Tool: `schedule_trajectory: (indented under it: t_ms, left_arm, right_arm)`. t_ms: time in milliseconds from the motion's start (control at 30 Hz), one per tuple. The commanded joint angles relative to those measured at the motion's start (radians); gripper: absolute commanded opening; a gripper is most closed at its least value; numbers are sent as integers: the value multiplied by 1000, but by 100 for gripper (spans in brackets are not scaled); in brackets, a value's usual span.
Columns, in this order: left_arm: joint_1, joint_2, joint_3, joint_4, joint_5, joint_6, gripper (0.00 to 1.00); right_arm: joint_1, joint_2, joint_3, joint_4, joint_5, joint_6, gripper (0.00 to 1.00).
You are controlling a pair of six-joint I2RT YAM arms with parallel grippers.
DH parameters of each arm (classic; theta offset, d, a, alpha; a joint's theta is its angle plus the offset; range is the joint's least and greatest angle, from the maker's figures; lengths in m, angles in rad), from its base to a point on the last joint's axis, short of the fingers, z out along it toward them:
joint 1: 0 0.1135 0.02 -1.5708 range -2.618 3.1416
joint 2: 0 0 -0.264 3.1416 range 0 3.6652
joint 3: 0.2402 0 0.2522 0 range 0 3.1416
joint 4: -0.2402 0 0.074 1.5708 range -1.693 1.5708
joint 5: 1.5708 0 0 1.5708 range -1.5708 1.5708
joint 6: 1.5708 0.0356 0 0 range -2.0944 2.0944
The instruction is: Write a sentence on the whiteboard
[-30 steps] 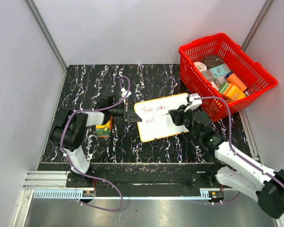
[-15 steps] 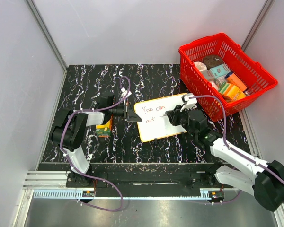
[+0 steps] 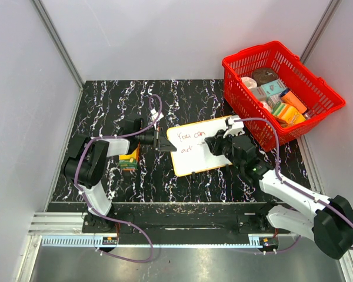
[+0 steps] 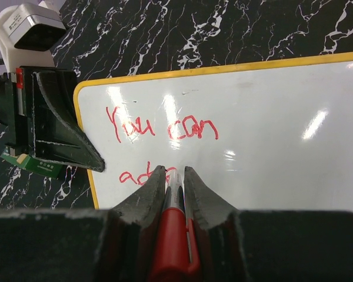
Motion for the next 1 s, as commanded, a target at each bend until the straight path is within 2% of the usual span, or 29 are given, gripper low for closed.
schedule_trajectory:
  t_ms: [0,367,967]
  left_arm:
    - [-15,-28,20,-19,7,38,0]
    - [-15,-33,20,-20,7,41,0]
    - [-17,-36,23,-34,4,49,0]
  right_arm:
    - [-6,8,28,61,29,14,0]
    - [-8,25,14,41,71,10,0]
    - [-8,-1,-11,-17,46,12,0]
